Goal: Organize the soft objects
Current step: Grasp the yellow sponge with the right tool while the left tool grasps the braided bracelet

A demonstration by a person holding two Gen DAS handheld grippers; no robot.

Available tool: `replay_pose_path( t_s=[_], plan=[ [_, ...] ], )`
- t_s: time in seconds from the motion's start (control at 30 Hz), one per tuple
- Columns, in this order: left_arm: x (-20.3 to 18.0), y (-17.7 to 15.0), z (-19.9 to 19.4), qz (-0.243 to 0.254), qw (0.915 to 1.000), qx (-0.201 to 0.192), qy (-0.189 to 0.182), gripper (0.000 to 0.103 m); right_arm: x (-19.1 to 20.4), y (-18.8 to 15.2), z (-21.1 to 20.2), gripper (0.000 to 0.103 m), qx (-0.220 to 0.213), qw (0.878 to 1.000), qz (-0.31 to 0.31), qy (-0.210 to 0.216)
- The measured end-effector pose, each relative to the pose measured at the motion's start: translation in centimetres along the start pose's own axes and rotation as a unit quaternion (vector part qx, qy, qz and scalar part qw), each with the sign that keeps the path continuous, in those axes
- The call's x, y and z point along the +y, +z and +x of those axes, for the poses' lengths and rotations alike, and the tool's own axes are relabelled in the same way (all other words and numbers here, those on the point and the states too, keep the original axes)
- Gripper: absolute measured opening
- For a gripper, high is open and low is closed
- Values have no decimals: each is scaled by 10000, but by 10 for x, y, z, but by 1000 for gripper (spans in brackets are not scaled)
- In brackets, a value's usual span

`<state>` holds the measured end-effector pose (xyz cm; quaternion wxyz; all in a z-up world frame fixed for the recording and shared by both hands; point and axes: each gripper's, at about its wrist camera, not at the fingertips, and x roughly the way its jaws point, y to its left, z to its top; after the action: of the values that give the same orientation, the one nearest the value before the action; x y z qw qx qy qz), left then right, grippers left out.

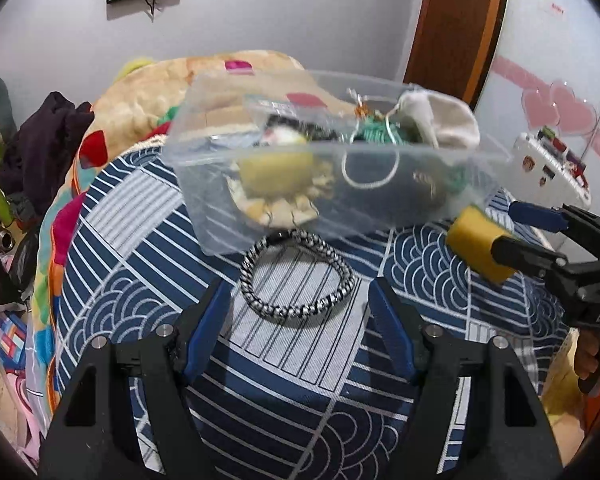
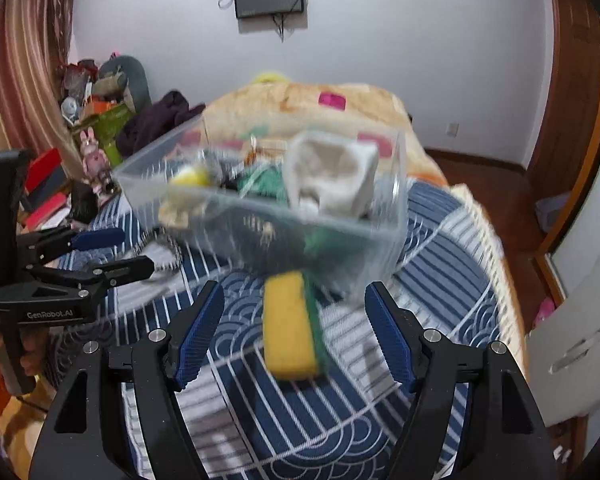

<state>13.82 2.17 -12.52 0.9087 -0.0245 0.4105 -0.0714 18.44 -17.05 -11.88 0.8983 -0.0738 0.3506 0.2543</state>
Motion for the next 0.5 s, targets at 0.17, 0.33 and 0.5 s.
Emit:
replay_pose_path(
  t_s=[0.17,0.33,0.5],
  plan=[
    [0,0,7,-95,9999,89,-15,62,-3,-14,13,61,274,9995,107,121],
    [2,-3,6,-133,9999,47,-78,44,-4,-19,17,31,408,9988,146,218],
    [3,-5,3,-121,9998,22,-147,19,-5,-21,9,29,294,9990,252,222]
  ],
)
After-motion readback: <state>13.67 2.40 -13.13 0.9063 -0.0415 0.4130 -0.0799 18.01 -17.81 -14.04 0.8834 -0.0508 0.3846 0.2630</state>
